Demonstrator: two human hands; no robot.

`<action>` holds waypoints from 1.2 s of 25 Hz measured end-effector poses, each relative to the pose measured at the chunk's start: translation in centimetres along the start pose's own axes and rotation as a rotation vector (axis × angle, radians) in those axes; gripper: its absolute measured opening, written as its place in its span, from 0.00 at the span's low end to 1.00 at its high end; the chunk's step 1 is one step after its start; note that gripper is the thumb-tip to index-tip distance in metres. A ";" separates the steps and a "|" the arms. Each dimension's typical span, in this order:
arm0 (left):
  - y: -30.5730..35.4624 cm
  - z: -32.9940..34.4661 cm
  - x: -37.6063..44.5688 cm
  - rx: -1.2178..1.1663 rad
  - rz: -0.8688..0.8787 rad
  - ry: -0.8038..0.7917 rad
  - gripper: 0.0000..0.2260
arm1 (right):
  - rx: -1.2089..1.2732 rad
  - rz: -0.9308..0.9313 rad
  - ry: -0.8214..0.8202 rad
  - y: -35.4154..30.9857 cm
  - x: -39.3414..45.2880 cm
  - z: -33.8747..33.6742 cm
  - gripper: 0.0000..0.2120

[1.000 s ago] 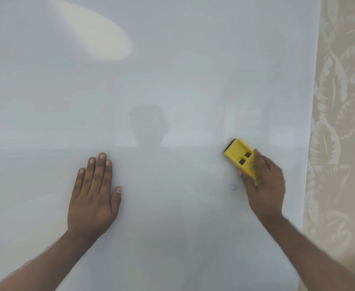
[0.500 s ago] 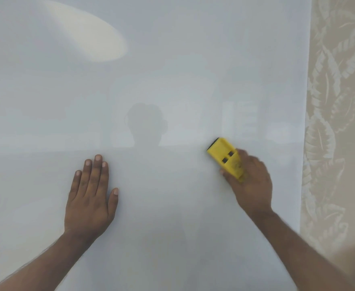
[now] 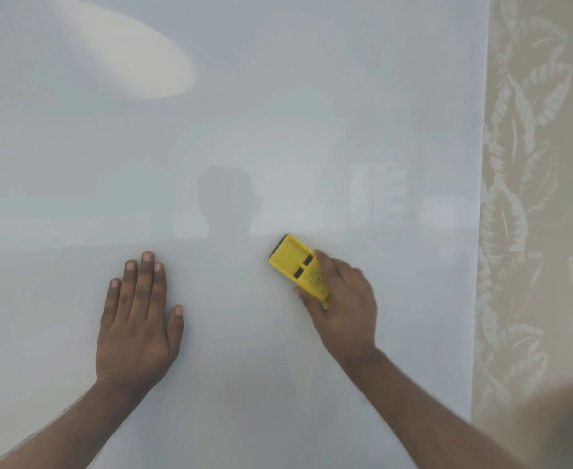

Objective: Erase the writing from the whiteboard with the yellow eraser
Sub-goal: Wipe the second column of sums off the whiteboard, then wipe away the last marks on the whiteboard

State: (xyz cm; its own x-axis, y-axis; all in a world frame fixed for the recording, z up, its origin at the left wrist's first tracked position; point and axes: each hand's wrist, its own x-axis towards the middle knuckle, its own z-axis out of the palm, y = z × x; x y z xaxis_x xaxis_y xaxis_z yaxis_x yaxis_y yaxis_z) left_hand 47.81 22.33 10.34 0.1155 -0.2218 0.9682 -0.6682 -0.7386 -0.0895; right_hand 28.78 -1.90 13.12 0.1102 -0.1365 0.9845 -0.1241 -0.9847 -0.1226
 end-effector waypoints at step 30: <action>28.8 -4.4 1.8 -0.950 0.543 -0.431 0.26 | -0.317 0.036 -0.579 6.7 -5.2 -22.8 0.29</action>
State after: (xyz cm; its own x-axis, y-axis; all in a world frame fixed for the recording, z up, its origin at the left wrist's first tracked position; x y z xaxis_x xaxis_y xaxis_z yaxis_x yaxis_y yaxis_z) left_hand 25.51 3.43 10.52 -0.2356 -0.6927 0.6816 -0.9649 0.2502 -0.0793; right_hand 4.91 -5.28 10.00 0.6020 -0.2920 0.7432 -0.4124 -0.9107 -0.0237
